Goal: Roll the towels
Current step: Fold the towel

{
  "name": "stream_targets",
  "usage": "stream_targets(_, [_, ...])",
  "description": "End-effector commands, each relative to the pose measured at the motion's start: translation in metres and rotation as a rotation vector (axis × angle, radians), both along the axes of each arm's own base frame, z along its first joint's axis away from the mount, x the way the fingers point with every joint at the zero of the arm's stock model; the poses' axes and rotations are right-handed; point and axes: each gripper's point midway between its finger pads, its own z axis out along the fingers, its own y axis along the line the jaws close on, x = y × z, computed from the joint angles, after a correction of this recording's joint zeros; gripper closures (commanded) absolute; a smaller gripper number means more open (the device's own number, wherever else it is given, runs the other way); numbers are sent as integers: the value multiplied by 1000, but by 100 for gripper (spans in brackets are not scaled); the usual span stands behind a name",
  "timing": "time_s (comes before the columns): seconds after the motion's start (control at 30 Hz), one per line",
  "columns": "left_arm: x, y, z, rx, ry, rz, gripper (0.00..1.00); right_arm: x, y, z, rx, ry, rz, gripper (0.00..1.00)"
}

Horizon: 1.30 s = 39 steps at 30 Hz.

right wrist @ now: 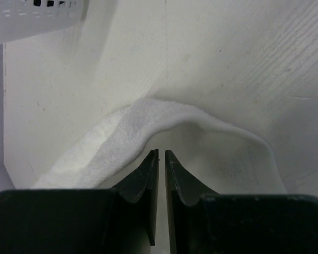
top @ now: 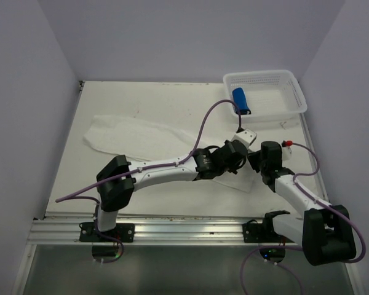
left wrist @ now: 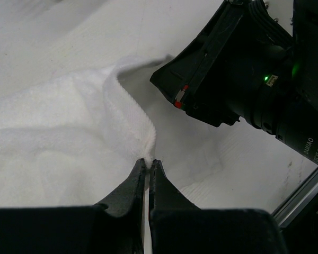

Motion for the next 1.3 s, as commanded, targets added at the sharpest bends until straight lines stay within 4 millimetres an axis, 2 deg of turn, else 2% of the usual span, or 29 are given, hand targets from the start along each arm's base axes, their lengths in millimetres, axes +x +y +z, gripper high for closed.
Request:
stream_targets(0.0, [-2, -24, 27, -103, -16, -28, 100, 4, -9, 13, -17, -5, -15, 85])
stream_targets(0.23, [-16, -38, 20, -118, 13, -93, 100, 10, -21, 13, 4, 12, -14, 84])
stream_targets(0.37, [-36, -53, 16, -168, 63, -201, 100, 13, -24, 15, 7, 43, 16, 83])
stream_targets(0.47, [-45, -62, 14, -194, 84, -248, 100, 11, -35, 17, 0, 69, 24, 82])
stream_targets(0.57, [-51, -67, 1, -176, 101, -269, 100, 12, -34, 23, 6, 64, 59, 81])
stream_targets(0.67, [-56, -69, -14, -153, 121, -287, 100, 6, -35, 20, 12, 99, 83, 80])
stream_targets(0.83, [-62, -62, -38, -101, 149, -287, 100, -2, -39, 16, 11, 141, 94, 78])
stream_targets(0.87, [-64, -59, -43, -89, 155, -287, 95, -3, -41, 15, 10, 148, 90, 78])
stream_targets(0.93, [-65, -56, -46, -84, 159, -288, 93, -5, -42, 14, 7, 158, 90, 78])
stream_targets(1.0, [-67, -55, -48, -81, 166, -295, 77, -6, -45, 16, 2, 163, 83, 77])
stream_targets(1.07, [-68, -54, -49, -81, 168, -297, 55, -7, -46, 19, 2, 158, 80, 77])
stream_targets(1.1, [-69, -55, -48, -85, 172, -307, 51, -6, -48, 22, -2, 153, 75, 77])
stream_targets(1.13, [-70, -55, -47, -85, 172, -307, 41, -6, -48, 24, -4, 148, 74, 77])
stream_targets(1.27, [-70, -55, -36, -107, 162, -311, 27, -7, -56, 32, -19, 150, 62, 76])
